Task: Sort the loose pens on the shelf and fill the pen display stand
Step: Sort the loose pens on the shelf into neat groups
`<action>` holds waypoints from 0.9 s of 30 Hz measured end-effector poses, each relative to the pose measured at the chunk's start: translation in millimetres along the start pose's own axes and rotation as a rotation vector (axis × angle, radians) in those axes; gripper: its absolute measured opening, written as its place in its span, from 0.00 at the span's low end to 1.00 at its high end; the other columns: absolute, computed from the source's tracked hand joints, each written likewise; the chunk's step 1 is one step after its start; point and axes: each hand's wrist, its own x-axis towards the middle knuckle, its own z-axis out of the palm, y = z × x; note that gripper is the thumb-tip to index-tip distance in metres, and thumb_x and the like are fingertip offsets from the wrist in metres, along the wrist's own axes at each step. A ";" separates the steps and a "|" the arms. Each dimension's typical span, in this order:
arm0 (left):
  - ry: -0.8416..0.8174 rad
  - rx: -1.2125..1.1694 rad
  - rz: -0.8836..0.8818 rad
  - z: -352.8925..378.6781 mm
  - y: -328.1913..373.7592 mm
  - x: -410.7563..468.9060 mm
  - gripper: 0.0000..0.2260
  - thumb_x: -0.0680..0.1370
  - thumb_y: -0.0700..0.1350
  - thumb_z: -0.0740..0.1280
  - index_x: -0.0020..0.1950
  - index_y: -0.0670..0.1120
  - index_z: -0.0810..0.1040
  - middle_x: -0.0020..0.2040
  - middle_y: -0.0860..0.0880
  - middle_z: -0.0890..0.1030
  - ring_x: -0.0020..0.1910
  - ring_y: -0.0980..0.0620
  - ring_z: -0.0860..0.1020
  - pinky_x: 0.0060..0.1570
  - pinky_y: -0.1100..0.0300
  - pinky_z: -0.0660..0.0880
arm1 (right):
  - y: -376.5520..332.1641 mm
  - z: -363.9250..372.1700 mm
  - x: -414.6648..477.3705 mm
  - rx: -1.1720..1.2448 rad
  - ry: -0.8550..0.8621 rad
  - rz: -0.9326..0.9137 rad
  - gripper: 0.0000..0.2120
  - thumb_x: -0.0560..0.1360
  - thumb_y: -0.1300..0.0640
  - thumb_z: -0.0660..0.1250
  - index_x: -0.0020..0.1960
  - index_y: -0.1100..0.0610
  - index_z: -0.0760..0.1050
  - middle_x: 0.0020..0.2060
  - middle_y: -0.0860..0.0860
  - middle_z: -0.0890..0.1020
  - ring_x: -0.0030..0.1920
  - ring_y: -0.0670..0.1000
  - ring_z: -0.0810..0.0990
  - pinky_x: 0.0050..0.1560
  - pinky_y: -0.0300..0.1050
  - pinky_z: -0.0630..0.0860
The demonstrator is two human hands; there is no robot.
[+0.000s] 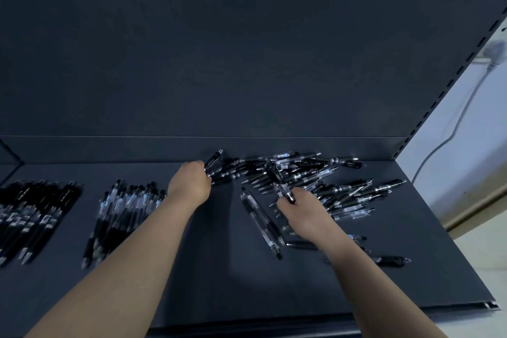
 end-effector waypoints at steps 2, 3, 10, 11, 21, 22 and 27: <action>-0.057 0.060 0.010 -0.2 3.1 4.8 0.05 0.78 0.45 0.63 0.45 0.45 0.71 0.48 0.46 0.75 0.44 0.47 0.73 0.40 0.57 0.68 | 0.0 -1.8 1.3 0.025 -0.001 0.004 0.12 0.79 0.55 0.57 0.38 0.56 0.62 0.27 0.48 0.65 0.24 0.47 0.61 0.24 0.40 0.60; -0.083 0.081 0.025 -0.4 5.1 5.9 0.05 0.78 0.47 0.63 0.46 0.46 0.72 0.47 0.48 0.75 0.44 0.48 0.73 0.40 0.57 0.68 | 0.6 -2.5 2.4 0.036 0.009 0.008 0.12 0.79 0.55 0.56 0.38 0.56 0.62 0.27 0.48 0.65 0.24 0.47 0.61 0.24 0.40 0.59; -0.219 0.017 0.045 1.5 19.9 -3.1 0.16 0.75 0.59 0.67 0.39 0.47 0.73 0.37 0.52 0.76 0.42 0.49 0.77 0.38 0.58 0.69 | 0.8 0.3 11.9 0.125 0.020 0.048 0.07 0.79 0.57 0.54 0.44 0.58 0.66 0.36 0.55 0.77 0.32 0.50 0.76 0.39 0.53 0.79; -0.236 -0.020 0.042 1.7 21.9 -5.7 0.16 0.75 0.58 0.68 0.37 0.47 0.72 0.35 0.52 0.75 0.39 0.49 0.76 0.35 0.59 0.68 | 1.6 1.3 13.7 0.125 0.018 0.052 0.06 0.79 0.57 0.53 0.46 0.58 0.66 0.37 0.55 0.78 0.32 0.50 0.76 0.39 0.53 0.80; -0.361 -0.298 -0.040 -9.3 10.4 -34.8 0.12 0.77 0.49 0.65 0.39 0.43 0.71 0.34 0.49 0.71 0.32 0.52 0.69 0.32 0.59 0.63 | -7.6 25.2 33.0 0.129 0.056 0.036 0.11 0.77 0.57 0.58 0.36 0.56 0.62 0.24 0.49 0.65 0.24 0.50 0.61 0.29 0.45 0.62; -0.362 -0.335 -0.055 -10.7 6.5 -37.2 0.12 0.78 0.50 0.64 0.42 0.41 0.74 0.36 0.48 0.73 0.34 0.52 0.71 0.33 0.59 0.65 | -11.6 29.2 33.3 0.114 0.054 0.017 0.13 0.76 0.56 0.60 0.34 0.55 0.62 0.24 0.49 0.65 0.24 0.51 0.61 0.30 0.45 0.62; -0.341 -0.427 -0.089 -17.3 -10.6 -49.4 0.13 0.79 0.50 0.62 0.46 0.42 0.78 0.40 0.46 0.79 0.36 0.52 0.75 0.37 0.59 0.69 | -34.7 53.7 38.0 0.049 0.024 0.023 0.19 0.75 0.53 0.65 0.31 0.56 0.61 0.23 0.50 0.67 0.24 0.52 0.65 0.31 0.43 0.64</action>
